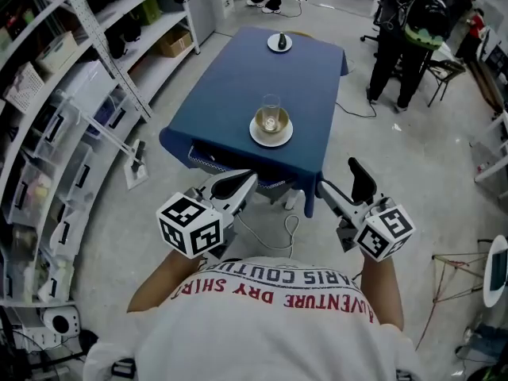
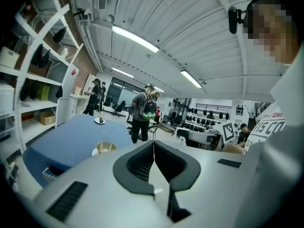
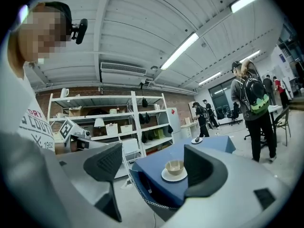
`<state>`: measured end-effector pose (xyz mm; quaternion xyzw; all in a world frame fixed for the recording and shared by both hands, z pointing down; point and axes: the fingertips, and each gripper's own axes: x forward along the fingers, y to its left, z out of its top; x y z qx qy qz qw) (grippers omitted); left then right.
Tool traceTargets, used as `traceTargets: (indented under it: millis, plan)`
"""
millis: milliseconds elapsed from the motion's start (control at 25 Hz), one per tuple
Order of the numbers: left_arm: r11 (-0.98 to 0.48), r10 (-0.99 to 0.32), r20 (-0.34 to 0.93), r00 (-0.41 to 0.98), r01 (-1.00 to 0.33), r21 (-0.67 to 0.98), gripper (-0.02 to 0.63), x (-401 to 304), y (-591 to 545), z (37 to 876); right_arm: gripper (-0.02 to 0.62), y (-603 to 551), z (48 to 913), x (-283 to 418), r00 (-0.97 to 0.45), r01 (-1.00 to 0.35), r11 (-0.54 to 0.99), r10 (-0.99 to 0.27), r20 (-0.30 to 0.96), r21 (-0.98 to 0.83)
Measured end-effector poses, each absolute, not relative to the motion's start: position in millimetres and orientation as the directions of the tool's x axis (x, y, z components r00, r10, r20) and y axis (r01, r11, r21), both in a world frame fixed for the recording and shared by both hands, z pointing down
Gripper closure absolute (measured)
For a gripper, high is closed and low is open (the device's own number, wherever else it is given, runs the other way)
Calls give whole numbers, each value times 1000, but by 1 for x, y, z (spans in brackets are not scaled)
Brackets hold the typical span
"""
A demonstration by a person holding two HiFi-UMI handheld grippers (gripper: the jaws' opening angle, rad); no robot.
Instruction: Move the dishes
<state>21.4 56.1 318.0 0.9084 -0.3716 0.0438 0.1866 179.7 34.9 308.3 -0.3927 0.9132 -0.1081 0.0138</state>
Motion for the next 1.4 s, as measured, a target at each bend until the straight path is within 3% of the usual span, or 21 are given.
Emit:
traceTargets:
  millis: [480,1400]
  plan:
    - [-589,-705,240,668,-739,327,578,-21,5,332,210,-19,330,151,-699,-714,678,-705,121,-173]
    - [-602,-608,360,708,-706,374,578,-75,-169,395,212,-204,427,52,-656,-726,684,-656,374,-75]
